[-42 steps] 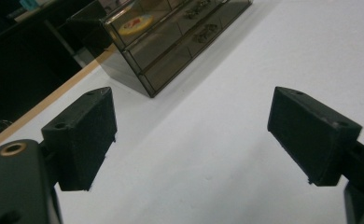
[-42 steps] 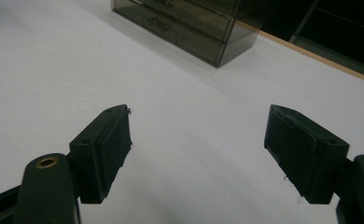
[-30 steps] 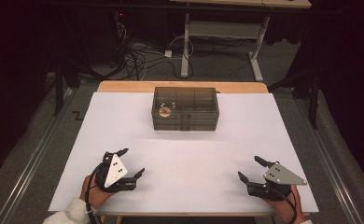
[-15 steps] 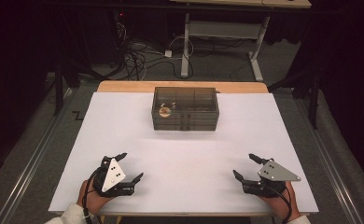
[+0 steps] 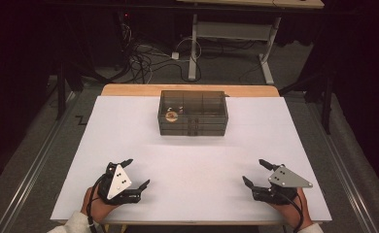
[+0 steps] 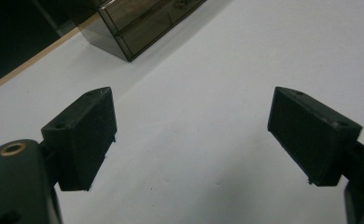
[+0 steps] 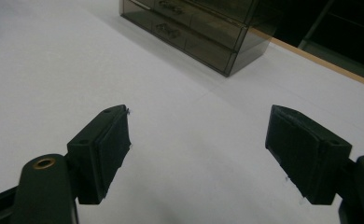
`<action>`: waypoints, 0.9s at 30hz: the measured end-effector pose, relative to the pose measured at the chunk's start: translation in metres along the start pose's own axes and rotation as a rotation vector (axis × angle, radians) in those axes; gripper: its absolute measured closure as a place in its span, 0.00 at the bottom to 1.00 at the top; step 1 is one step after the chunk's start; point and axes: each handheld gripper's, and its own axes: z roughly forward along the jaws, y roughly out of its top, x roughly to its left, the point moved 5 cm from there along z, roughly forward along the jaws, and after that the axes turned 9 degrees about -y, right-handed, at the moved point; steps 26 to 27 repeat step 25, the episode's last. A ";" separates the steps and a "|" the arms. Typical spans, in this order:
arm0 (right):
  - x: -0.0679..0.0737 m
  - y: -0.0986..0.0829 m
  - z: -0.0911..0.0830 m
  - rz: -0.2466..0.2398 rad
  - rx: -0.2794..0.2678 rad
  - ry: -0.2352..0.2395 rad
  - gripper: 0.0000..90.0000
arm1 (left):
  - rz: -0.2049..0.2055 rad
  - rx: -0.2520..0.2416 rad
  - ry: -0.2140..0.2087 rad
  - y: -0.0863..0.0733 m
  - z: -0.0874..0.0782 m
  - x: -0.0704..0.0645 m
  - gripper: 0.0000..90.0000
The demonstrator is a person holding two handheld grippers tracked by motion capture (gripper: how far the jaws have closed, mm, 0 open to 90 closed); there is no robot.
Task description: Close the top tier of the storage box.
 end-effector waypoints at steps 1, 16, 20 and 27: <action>0.000 0.000 0.000 0.000 0.000 -0.001 0.24 | 0.002 0.002 -0.001 0.000 0.001 0.000 0.16; -0.003 -0.003 -0.003 0.004 0.014 -0.020 0.25 | 0.003 0.012 -0.008 0.000 0.005 0.002 0.16; -0.004 -0.004 -0.004 0.004 0.020 -0.029 0.25 | -0.003 0.011 -0.003 0.000 0.006 0.004 0.16; -0.004 -0.006 -0.005 0.006 0.024 -0.034 0.25 | 0.001 0.012 -0.004 0.001 0.006 0.005 0.16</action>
